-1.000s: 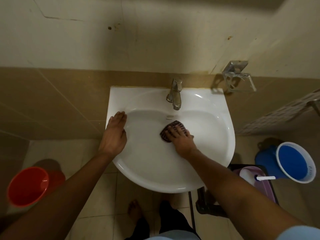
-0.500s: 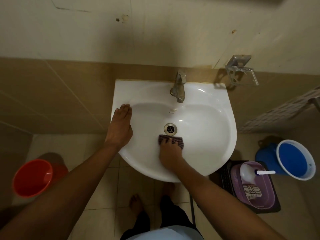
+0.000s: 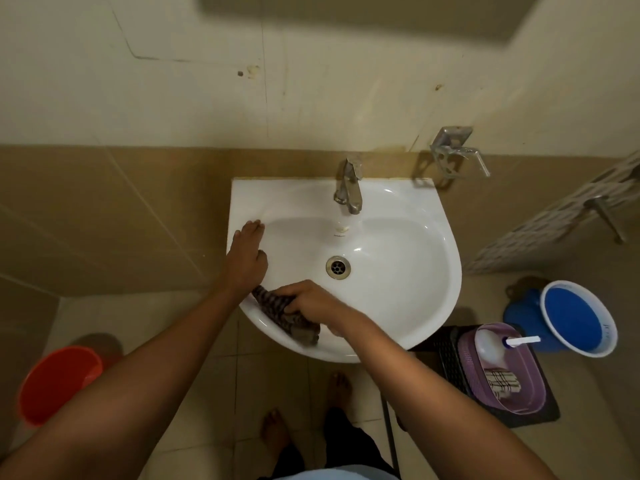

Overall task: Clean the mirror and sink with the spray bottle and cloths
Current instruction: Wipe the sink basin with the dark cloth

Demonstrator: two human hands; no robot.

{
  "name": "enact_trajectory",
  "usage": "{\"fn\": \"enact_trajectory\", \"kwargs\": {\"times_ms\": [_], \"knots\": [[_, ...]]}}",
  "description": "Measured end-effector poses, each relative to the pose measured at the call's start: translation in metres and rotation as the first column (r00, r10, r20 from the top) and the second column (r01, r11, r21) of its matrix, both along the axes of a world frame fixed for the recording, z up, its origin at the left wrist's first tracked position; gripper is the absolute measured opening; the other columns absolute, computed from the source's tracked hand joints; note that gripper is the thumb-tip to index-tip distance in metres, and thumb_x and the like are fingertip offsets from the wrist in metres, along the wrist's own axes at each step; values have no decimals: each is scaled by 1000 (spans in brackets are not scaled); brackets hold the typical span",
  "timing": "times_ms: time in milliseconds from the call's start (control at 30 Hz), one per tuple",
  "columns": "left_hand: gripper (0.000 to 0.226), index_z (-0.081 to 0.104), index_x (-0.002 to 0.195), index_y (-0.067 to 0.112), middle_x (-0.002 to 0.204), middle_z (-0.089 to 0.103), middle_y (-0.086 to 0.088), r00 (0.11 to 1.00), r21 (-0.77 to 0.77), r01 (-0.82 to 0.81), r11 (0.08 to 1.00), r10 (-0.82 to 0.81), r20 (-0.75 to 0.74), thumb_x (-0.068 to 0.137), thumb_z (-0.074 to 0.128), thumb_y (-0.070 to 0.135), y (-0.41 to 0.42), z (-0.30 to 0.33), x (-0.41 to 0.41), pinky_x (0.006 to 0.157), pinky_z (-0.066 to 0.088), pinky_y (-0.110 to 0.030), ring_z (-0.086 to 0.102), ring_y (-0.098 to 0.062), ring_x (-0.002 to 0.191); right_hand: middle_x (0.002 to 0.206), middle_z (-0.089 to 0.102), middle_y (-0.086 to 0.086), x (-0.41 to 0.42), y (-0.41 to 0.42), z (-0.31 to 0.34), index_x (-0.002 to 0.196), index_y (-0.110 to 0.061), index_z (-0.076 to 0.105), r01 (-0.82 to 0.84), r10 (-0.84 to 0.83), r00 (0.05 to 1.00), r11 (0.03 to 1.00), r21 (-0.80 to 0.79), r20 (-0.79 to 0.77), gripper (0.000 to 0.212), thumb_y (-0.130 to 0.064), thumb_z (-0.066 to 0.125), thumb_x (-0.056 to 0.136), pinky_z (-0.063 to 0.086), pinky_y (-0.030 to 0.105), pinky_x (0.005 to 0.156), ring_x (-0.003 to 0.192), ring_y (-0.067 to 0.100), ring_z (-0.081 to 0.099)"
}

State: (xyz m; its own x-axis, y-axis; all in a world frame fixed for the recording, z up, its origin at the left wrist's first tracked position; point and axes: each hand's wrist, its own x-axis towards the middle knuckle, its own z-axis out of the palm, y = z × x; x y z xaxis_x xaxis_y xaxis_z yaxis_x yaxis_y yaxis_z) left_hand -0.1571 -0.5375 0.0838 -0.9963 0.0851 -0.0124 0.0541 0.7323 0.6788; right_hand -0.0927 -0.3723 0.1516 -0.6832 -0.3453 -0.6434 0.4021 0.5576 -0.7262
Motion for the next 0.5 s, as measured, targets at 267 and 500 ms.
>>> {"fn": "enact_trajectory", "kwargs": {"times_ms": [267, 500], "knots": [[67, 58, 127, 8, 127, 63, -10, 805, 698, -505, 507, -15, 593, 92, 43, 63, 12, 58, 21, 98, 47, -43, 59, -29, 117, 125, 60, 23, 11, 37, 9, 124, -1, 63, 700, -426, 703, 275, -659, 570, 42, -13, 67, 84, 40, 56, 109, 115, 39, 58], [53, 56, 134, 12, 133, 60, -16, 806, 898, -349, 267, -404, 433, 96, 48, 47, 51, 83, 63, 105, 43, -50, 57, -33, 123, 131, 59, 27, 13, 33, 32, 134, 2, 52, 636, -597, 689, 228, -737, 410, 52, -8, 68, 86, 47, 50, 104, 119, 39, 59]]}}
